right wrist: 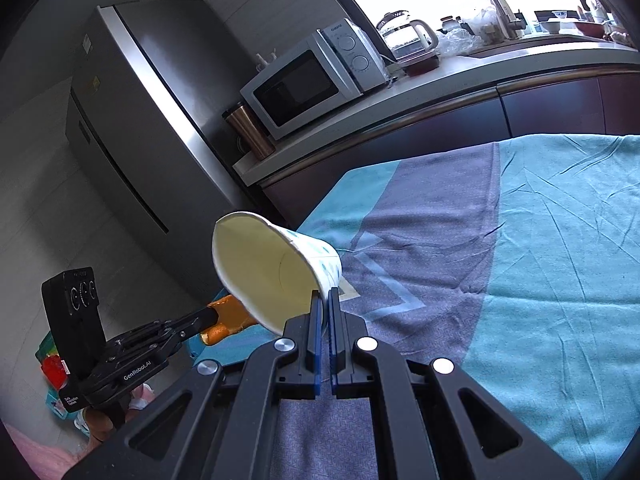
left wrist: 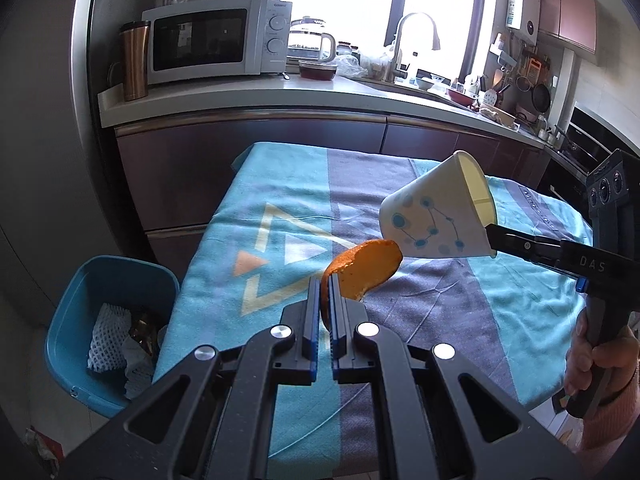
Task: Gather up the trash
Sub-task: 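Carry the orange peel and paper cup over the blue bin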
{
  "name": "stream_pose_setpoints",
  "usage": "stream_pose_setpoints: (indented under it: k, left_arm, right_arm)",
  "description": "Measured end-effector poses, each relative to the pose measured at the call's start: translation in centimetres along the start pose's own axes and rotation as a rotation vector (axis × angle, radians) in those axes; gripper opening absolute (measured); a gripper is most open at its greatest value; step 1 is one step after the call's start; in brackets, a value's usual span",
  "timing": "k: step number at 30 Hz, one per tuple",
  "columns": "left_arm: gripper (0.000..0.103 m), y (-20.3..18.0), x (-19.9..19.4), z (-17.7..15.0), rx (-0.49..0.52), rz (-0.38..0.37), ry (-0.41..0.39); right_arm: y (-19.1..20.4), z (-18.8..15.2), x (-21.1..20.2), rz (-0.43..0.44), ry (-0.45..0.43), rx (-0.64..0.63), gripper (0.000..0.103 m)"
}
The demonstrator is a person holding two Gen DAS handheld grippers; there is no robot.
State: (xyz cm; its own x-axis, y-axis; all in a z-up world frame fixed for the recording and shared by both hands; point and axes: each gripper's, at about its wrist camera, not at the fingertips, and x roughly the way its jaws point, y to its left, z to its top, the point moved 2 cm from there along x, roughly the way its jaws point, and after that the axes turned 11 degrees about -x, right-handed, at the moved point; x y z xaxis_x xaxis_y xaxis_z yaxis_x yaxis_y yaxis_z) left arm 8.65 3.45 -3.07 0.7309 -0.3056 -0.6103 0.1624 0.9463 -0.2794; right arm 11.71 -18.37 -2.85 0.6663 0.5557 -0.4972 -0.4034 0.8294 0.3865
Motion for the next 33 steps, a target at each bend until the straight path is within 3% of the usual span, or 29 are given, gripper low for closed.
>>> stream_pose_setpoints:
  k: [33]
  left_arm:
    - [0.005,6.7,-4.0,-0.3,-0.097,0.087,-0.057]
  right_arm:
    - [5.3,0.1,4.8,0.123,0.076,-0.047,0.002]
